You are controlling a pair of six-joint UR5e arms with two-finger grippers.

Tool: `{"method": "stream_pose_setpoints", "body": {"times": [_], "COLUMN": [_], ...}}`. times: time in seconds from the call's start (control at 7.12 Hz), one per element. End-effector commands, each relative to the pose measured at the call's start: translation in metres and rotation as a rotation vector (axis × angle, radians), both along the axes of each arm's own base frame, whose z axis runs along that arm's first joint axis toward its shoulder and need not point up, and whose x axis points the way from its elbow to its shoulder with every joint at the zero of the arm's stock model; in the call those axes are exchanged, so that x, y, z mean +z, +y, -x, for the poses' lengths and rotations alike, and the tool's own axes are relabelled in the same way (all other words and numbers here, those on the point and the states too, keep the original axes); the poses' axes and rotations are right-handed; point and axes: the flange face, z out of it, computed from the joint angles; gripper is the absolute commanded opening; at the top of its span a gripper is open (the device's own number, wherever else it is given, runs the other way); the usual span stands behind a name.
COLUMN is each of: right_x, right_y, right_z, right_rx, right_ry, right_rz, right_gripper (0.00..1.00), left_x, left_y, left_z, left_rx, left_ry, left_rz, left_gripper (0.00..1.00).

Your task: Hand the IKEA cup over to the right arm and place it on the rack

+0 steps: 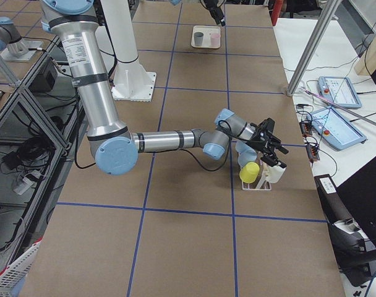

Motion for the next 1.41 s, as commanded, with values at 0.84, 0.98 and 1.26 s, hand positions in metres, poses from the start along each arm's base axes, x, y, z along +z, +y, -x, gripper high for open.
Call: {"method": "stream_pose_setpoints", "body": {"times": [0.84,0.98,1.26], "right_x": [-0.099,-0.133,-0.195], "right_y": [0.003,0.012,0.035], "right_z": [-0.055,-0.054,-0.042], "right_rx": [-0.184,-0.219,-0.294], "right_ry": [-0.215,-0.25,-0.435], "right_rz": [-0.087,-0.06,-0.01], "right_gripper": [1.0,1.0,1.0], "left_x": [-0.001,0.009,0.061], "left_y": [-0.008,-0.013,-0.013], "left_z": [0.034,0.04,0.047], "left_rx": [0.038,0.064,0.15], "left_ry": [-0.068,-0.118,-0.283], "left_rz": [-0.015,-0.01,-0.016], "left_gripper": [1.0,1.0,1.0]}}
